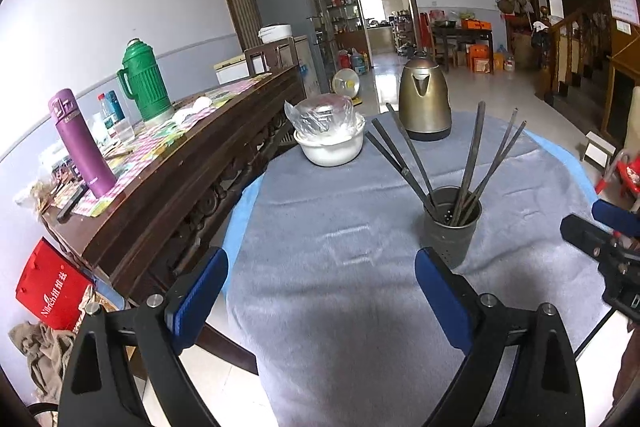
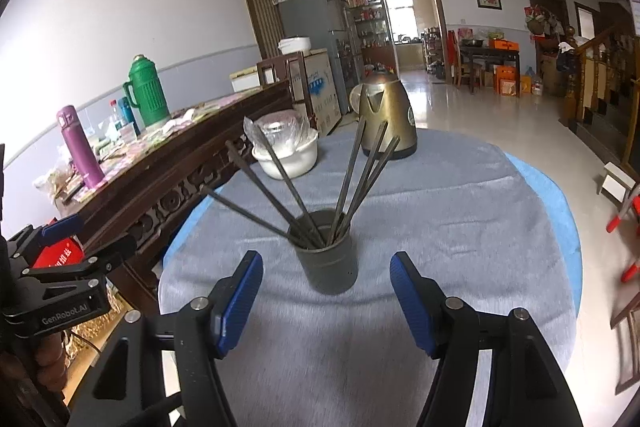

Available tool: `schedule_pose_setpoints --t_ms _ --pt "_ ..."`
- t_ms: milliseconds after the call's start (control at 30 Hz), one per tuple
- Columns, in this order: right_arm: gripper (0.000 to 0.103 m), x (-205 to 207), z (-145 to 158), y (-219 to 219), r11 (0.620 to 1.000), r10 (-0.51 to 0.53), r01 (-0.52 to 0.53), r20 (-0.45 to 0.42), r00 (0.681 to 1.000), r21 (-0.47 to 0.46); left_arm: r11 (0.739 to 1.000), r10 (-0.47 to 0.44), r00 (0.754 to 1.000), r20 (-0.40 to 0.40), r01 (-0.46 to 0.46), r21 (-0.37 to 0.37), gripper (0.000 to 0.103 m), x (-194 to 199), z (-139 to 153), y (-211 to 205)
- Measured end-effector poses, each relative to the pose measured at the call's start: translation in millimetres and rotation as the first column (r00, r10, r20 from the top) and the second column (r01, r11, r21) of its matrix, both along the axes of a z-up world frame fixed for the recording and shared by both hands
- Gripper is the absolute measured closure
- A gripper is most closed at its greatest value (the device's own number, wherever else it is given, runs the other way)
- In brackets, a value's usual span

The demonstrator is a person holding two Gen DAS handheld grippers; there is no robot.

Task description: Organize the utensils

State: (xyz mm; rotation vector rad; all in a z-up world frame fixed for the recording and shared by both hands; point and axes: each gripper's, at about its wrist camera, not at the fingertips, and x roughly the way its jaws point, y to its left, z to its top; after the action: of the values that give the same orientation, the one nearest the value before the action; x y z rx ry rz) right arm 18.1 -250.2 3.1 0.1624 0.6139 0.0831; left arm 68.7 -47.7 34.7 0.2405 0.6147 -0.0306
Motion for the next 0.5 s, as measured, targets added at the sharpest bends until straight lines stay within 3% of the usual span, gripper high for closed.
schedule_pose_setpoints --t_ms 500 --pt "0.03 -10.2 -1.0 -1.7 0.999 -0.042 0.042 -0.021 0.999 0.008 0.999 -0.032 0.999 -0.023 0.032 -0.005 0.008 -3.6 -8.0 -0.2"
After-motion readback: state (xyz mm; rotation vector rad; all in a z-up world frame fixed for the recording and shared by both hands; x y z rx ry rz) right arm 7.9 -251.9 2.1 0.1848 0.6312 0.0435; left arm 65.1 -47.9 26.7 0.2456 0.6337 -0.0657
